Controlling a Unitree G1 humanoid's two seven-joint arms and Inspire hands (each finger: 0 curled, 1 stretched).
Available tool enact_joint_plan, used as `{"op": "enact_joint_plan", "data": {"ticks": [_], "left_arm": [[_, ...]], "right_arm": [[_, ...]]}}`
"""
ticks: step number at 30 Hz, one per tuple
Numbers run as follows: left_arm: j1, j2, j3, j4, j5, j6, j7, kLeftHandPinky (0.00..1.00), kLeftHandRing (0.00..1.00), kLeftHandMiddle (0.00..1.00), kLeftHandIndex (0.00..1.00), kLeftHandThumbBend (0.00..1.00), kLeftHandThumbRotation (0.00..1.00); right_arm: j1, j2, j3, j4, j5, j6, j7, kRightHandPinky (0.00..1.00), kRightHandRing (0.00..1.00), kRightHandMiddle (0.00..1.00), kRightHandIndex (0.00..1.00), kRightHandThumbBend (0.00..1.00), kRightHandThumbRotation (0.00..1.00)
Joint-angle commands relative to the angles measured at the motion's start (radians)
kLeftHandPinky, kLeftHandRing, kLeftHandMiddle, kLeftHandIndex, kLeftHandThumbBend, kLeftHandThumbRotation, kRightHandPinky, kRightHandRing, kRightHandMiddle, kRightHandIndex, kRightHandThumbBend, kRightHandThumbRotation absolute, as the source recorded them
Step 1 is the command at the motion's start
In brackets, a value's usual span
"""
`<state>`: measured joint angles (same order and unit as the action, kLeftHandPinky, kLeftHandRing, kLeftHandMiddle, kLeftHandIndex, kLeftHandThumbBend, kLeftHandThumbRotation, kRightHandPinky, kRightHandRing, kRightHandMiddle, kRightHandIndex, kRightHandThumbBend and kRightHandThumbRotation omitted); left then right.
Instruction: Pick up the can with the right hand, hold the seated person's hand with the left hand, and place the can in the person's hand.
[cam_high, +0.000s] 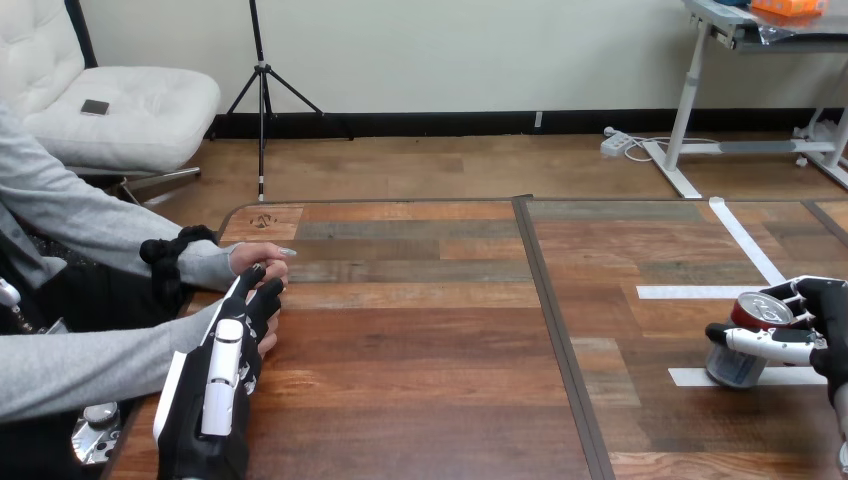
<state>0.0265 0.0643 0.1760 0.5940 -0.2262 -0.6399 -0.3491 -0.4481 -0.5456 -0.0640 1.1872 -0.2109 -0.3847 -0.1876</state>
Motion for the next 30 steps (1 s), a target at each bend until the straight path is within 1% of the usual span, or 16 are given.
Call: {"op": "enact_joint_plan", "data": {"ticks": [1, 8, 13, 20, 25, 30], "left_arm": [[-0.049, 0.01, -0.003, -0.019, -0.002, -0.017, -0.009, 0.99, 0.94, 0.91, 0.93, 0.49, 1.0], [-0.051, 0.01, -0.002, -0.016, -0.001, -0.017, -0.009, 0.99, 0.94, 0.91, 0.93, 0.49, 1.0], [-0.054, 0.009, -0.001, -0.009, 0.004, -0.025, -0.004, 0.99, 0.94, 0.9, 0.93, 0.49, 1.0], [-0.052, 0.006, -0.001, -0.012, 0.001, -0.021, -0.004, 0.99, 0.94, 0.9, 0.93, 0.47, 1.0], [-0.051, 0.012, -0.004, -0.017, -0.001, -0.016, -0.014, 1.0, 0.95, 0.9, 0.93, 0.48, 1.0], [-0.05, 0.012, -0.003, -0.018, -0.003, -0.017, -0.018, 1.0, 0.95, 0.91, 0.93, 0.49, 1.0]], "right_arm": [[-0.078, -0.018, 0.005, -0.038, -0.003, -0.04, -0.006, 0.37, 0.41, 0.45, 0.46, 0.79, 0.0], [-0.078, -0.019, 0.005, -0.047, 0.004, -0.062, 0.004, 0.37, 0.41, 0.45, 0.46, 0.81, 0.0], [-0.08, -0.021, 0.011, -0.052, -0.004, -0.072, 0.001, 0.36, 0.4, 0.44, 0.46, 0.82, 0.0], [-0.083, -0.021, 0.015, -0.059, -0.009, -0.074, 0.004, 0.36, 0.4, 0.44, 0.45, 0.83, 0.0], [-0.079, -0.024, 0.015, -0.072, -0.004, -0.101, 0.029, 0.36, 0.4, 0.44, 0.45, 0.82, 0.0], [-0.076, -0.023, 0.014, -0.085, -0.002, -0.129, 0.042, 0.36, 0.4, 0.44, 0.45, 0.83, 0.0]]}}
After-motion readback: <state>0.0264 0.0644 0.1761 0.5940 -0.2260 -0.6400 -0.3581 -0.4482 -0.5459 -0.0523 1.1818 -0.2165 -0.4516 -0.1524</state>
